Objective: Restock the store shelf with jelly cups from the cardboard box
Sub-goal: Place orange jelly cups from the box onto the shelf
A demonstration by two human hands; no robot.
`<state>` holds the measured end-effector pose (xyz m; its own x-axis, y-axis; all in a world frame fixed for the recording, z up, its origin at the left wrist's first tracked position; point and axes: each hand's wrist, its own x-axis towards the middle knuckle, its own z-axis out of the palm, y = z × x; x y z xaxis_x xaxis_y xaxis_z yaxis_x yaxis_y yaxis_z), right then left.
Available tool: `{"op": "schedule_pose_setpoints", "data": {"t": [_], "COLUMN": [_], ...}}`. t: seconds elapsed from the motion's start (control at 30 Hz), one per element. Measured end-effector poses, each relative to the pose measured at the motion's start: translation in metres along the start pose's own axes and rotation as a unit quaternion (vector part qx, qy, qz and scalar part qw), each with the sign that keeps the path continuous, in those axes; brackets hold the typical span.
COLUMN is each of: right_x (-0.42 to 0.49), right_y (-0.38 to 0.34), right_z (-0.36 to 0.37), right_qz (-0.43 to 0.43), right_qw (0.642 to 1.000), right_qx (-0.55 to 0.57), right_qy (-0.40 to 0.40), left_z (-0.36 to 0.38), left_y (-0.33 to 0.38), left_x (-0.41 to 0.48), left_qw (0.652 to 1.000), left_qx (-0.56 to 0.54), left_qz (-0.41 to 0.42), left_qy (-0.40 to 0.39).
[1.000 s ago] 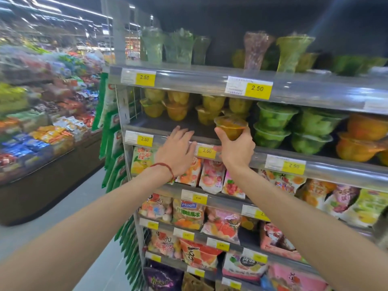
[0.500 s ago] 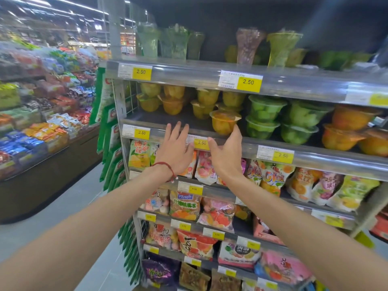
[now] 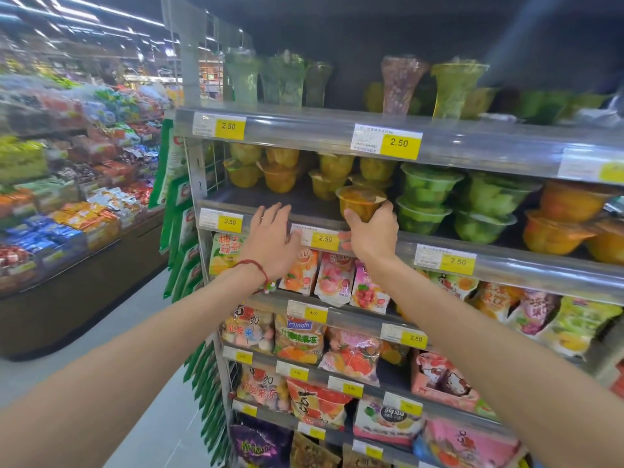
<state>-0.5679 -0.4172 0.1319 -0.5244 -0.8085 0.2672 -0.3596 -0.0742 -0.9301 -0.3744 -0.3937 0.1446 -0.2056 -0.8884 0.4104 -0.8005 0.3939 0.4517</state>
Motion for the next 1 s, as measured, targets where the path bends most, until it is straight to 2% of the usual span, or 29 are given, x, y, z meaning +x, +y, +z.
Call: {"op": "schedule_pose_setpoints", "data": {"t": [0.13,0.3,0.53,1.0], "right_x": [-0.007,-0.025,-0.034,-0.042], "right_y": [-0.006,-0.018,-0.041,-0.073], "right_z": [0.004,0.001,0.019,0.088], "right_qz": [-0.005,-0.033,-0.013,-0.036], "right_qw": [1.0,0.999,0.999,0.988], "right_qx": [0.024,-0.009,-0.014,0.007], "right_qy": [0.012,0.017,-0.038,-0.152], "left_z": [-0.001,0.003,0.002,-0.049], "left_y": [-0.006,-0.006,-0.01,-0.06], "left_x": [0.012,0.016,0.01,-0.022], "left_qw": [0.999,0.998,0.998,0.991], "left_qx": [0.018,0.019,0.009,0.01], "left_qz": [0.002,0.013,-0.008,-0.111], "left_qy": [0.026,0.055,0.069,0.077]}}
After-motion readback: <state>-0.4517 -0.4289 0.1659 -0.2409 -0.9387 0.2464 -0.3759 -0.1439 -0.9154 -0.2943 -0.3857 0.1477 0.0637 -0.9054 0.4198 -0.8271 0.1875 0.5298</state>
